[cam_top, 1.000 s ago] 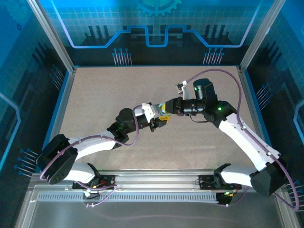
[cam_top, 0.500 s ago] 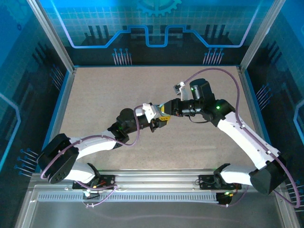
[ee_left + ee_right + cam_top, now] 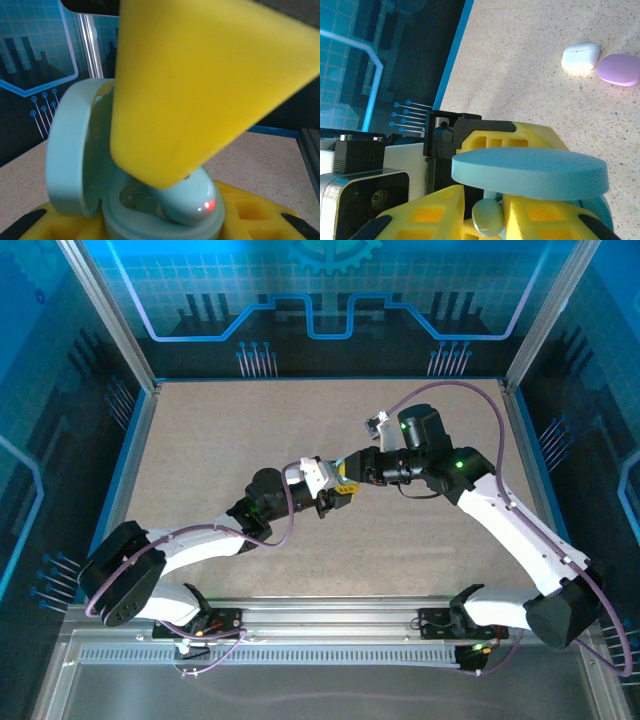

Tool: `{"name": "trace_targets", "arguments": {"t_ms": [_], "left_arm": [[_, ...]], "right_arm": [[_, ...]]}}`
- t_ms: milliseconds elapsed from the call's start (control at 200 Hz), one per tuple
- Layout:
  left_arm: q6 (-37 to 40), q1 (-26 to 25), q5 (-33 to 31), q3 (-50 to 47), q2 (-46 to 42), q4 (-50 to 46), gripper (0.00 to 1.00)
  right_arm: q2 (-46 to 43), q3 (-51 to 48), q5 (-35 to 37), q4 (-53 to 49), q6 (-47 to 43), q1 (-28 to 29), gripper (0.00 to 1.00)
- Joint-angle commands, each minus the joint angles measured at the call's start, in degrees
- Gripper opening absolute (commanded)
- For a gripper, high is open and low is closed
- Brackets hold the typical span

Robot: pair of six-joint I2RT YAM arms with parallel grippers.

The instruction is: Insert wireless bluetooth earbuds into charging case

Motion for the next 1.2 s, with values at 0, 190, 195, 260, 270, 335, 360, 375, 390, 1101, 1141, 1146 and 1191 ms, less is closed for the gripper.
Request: {"name": "trace_targets", "arguments": {"t_ms": [0, 190, 195, 260, 270, 335, 360, 375, 390, 1101, 1141, 1146, 1191], "left_arm": [[1.4, -0.4, -0.9, 1.1, -0.5, 4.7, 0.34], [1.5, -0.4, -0.8, 0.9, -0.6, 4.5, 0.34], [1.5, -0.4, -0.8, 0.9, -0.6, 4.5, 0.34], [1.5, -0.4, -0.8, 0.9, -0.4, 4.5, 0.34], [1.5, -0.4, -0.8, 0.9, -0.4, 4.5, 0.34], [1.6, -0.4, -0.8, 0.9, -0.3, 4.5, 0.34], [1.6, -0.3, -0.8, 0.9, -0.3, 4.5, 0.34], [1.6, -0.4, -0.8, 0.9, -0.2, 4.5, 0.34], [1.5, -0.4, -0.8, 0.9, -0.2, 4.5, 0.34], [2.1, -0.4, 0.5, 0.4, -1.1, 4.9, 0.34], [2.1, -0.3, 1.0, 0.4, -1.2, 5.0, 0.34], [2.1, -0.3, 1.1, 0.3, -1.2, 5.0, 0.34], [2.2, -0.3, 1.5, 0.3, -1.2, 5.1, 0.34]], "right_arm": [[0.2, 1.5, 1.7, -3.2, -0.3, 0.8, 0.3], [-1.1, 2.3, 1.9, -2.5, -0.1, 0.8, 0.35], [-1.1, 2.3, 1.9, -2.5, -0.1, 0.8, 0.35], [-1.6, 2.6, 1.7, -2.2, -0.1, 0.8, 0.36], [-1.7, 2.6, 1.7, -2.2, -0.1, 0.8, 0.36], [-2.2, 2.7, 1.8, -2.1, -0.1, 0.8, 0.37], [-2.4, 2.6, 1.8, -2.1, -0.1, 0.8, 0.37], [-2.5, 2.7, 1.9, -2.1, -0.1, 0.8, 0.38], [-2.6, 2.6, 1.9, -2.2, -0.1, 0.8, 0.38], [-13.2, -1.7, 10.3, 1.4, -3.3, -0.8, 0.42], [-14.0, -2.0, 11.8, 1.1, -3.6, -1.1, 0.43], [-14.1, -2.1, 12.0, 1.1, -3.6, -1.1, 0.43], [-15.0, -2.5, 13.2, 0.7, -3.8, -1.7, 0.44]]}}
